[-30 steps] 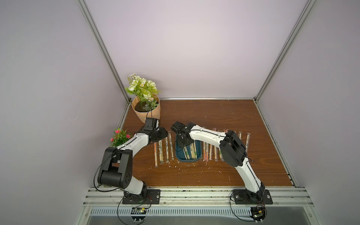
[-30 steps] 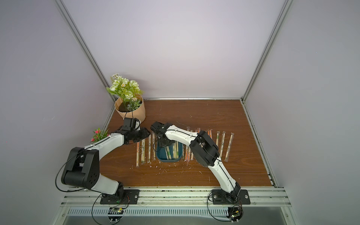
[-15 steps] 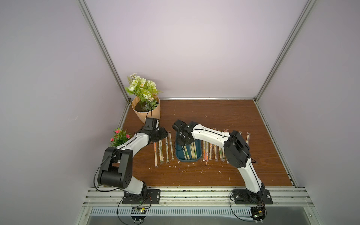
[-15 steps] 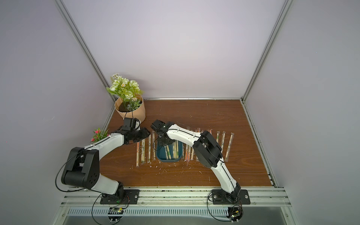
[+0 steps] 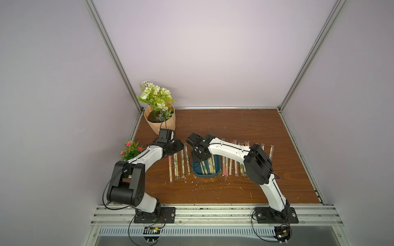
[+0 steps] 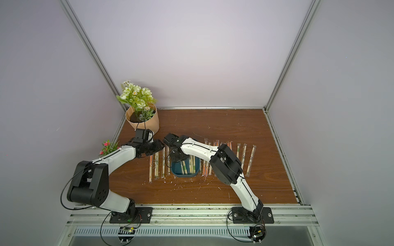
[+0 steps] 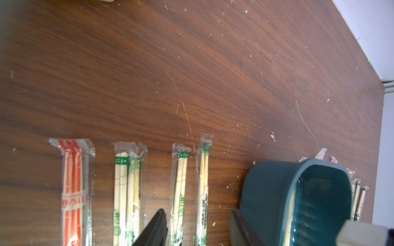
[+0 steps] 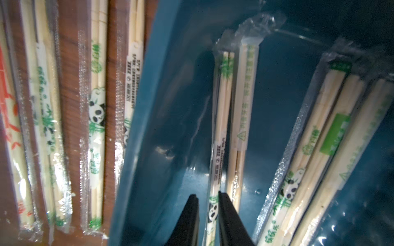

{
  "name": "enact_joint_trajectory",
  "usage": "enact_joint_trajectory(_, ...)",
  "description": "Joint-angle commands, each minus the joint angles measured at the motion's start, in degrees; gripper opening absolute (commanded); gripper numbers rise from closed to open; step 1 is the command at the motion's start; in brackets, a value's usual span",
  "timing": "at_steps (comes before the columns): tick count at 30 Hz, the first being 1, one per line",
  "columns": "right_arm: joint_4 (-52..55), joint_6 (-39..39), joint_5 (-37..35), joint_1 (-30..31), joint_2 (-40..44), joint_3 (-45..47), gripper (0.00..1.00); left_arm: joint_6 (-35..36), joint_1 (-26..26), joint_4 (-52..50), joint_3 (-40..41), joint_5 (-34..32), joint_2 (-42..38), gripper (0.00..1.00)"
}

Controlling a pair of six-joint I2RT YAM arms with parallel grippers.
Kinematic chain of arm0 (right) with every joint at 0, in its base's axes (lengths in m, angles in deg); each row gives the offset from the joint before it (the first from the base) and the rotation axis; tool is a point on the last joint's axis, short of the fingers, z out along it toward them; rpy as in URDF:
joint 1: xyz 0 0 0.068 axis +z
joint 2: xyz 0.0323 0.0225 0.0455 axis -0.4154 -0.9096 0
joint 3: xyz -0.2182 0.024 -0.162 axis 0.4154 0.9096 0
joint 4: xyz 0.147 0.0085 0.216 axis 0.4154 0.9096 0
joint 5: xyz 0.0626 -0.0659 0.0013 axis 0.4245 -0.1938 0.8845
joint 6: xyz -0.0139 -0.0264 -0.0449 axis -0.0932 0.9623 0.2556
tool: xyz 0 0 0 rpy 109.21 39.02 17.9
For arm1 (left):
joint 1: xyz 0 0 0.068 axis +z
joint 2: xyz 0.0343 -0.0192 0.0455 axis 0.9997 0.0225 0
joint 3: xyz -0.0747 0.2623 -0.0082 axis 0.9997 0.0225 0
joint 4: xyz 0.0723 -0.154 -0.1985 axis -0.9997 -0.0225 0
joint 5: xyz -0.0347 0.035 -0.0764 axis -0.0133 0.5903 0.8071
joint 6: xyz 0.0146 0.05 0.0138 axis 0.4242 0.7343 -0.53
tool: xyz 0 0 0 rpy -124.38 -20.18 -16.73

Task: Take the paired disposable chopsticks out of the storage box
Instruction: Pick up the paired disposable chopsticks from the storage box.

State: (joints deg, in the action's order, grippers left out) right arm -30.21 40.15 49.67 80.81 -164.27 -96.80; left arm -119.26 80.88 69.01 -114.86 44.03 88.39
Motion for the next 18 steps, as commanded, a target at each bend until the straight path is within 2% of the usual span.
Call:
enact_joint_trajectory(1,0.18,-0.11,0.55,0.26,-1.23,1.0,0.23,0.25,0.72,0.34,0.28,-0.34,-0.66,0.51)
enact_joint_trajectory(13,1.15,-0.19,-1.44,0.33,-3.63,1.97,0.22,0.16,0.69,0.16,0.15,-0.45,-0.65,0.51)
enact_joint_trajectory(18,1.71,0.17,-1.99,0.33,-3.87,1.67,0.09,0.12,0.72,0.16,-0.01,-0.34,-0.73,0.5)
